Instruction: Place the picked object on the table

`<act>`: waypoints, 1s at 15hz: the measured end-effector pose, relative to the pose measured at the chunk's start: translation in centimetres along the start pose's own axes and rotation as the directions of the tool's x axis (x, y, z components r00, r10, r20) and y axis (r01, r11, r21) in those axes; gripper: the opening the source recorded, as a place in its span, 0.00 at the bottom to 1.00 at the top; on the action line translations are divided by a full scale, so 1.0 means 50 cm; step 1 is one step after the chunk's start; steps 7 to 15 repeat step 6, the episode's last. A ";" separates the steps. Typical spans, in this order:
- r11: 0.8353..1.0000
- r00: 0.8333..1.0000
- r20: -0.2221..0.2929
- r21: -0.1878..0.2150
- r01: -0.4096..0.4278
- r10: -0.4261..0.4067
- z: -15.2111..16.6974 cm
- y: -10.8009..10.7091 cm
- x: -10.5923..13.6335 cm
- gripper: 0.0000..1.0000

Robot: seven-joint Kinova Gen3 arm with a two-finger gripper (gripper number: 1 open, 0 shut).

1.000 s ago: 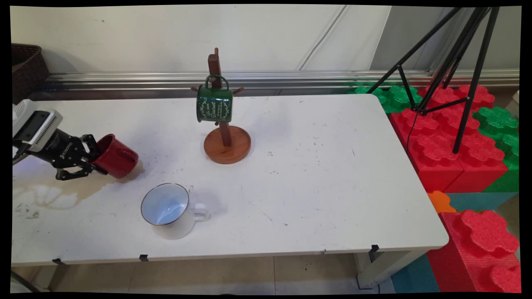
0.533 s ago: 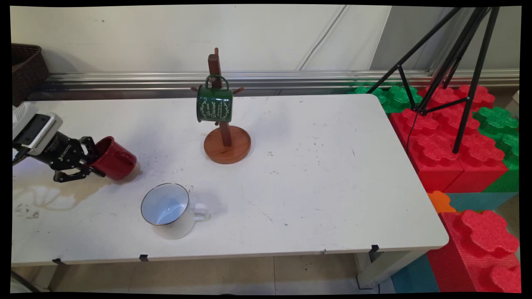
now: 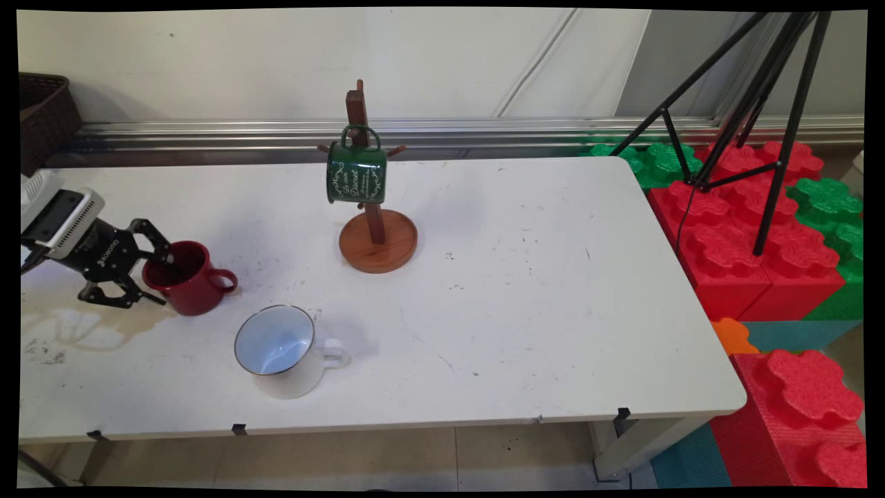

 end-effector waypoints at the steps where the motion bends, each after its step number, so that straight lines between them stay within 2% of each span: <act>1: 1.000 1.000 0.000 0.003 -0.002 0.002 -0.001 -0.001 0.000 1.00; 6: 1.000 1.000 -0.007 0.019 -0.009 0.010 -0.005 -0.008 0.003 1.00; 15: 1.000 1.000 -0.007 0.019 -0.009 0.010 -0.005 -0.008 0.003 1.00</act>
